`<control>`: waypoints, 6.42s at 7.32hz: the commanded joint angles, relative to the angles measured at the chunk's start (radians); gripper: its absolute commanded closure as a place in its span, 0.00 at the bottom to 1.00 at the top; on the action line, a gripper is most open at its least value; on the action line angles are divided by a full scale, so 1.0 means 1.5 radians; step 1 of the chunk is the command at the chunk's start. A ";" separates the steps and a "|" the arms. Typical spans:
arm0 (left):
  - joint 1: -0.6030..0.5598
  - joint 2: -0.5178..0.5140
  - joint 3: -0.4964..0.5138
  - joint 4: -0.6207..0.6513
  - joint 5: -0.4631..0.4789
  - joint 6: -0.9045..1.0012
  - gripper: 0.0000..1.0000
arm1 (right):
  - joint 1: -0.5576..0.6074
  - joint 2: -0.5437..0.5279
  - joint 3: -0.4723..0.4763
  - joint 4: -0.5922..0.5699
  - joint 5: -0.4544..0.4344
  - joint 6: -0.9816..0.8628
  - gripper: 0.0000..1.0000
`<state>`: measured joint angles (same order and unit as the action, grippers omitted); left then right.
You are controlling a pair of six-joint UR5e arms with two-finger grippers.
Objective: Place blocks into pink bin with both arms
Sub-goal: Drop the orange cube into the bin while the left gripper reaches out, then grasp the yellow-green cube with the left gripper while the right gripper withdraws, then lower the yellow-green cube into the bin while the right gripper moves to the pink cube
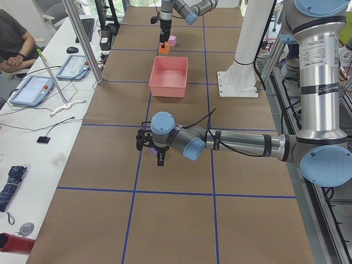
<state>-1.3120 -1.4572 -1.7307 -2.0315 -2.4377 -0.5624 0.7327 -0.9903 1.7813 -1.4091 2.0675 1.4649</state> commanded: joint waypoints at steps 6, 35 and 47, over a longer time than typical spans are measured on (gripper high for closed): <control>0.178 -0.081 -0.016 0.004 0.090 -0.384 0.01 | -0.108 0.030 -0.065 -0.001 -0.054 0.038 0.36; 0.521 -0.598 0.040 0.333 0.370 -0.808 0.90 | 0.164 -0.276 -0.037 0.007 -0.001 -0.333 0.00; 0.535 -0.606 0.045 0.337 0.389 -0.809 0.00 | 0.140 -0.280 -0.122 0.054 0.080 -0.299 0.01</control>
<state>-0.5093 -2.3659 -1.6612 -1.5266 -1.8546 -1.7758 0.9502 -1.4095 1.6217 -1.3590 2.1873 1.0167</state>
